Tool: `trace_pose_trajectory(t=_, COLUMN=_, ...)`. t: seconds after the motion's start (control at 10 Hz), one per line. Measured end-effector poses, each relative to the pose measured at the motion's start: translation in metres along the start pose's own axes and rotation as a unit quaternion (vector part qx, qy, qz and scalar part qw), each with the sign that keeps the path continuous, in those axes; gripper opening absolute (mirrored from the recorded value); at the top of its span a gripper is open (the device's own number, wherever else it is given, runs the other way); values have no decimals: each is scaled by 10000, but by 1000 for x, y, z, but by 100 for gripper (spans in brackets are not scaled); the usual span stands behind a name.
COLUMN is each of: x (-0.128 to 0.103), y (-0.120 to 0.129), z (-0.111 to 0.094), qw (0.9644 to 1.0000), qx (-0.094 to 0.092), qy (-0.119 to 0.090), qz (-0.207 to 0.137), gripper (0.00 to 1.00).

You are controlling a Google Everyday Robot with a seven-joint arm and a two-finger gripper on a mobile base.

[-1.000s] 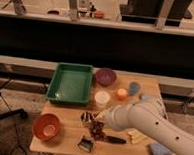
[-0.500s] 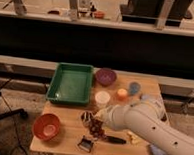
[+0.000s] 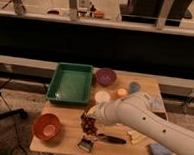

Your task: Place grapes in metal cup

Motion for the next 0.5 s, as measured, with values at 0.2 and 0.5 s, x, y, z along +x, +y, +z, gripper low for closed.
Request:
trace_pose_trajectory(t=0.2, x=1, y=-8, z=10, qw=9999, qx=19, qy=-121, qz=-121, gripper=1)
trace_pose_trajectory(t=0.5, x=7, y=-13, z=18, qw=9996, qx=72, qy=-168, qz=-232, gripper=1)
